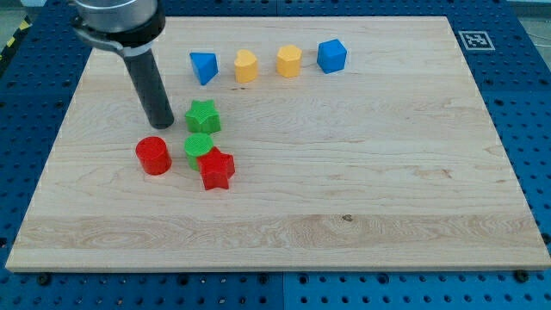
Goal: Push the green star to the bottom of the yellow heart
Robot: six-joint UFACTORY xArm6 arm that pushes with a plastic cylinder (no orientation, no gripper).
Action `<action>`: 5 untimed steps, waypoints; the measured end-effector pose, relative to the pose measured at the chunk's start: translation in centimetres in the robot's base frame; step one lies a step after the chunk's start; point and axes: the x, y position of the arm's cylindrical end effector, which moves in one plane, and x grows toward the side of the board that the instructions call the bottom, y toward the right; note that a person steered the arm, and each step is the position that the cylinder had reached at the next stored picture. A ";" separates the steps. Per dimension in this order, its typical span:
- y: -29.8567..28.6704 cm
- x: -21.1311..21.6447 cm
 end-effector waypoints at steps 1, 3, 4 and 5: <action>1.5 -0.3; 2.0 -0.2; 2.4 0.2; 2.9 0.4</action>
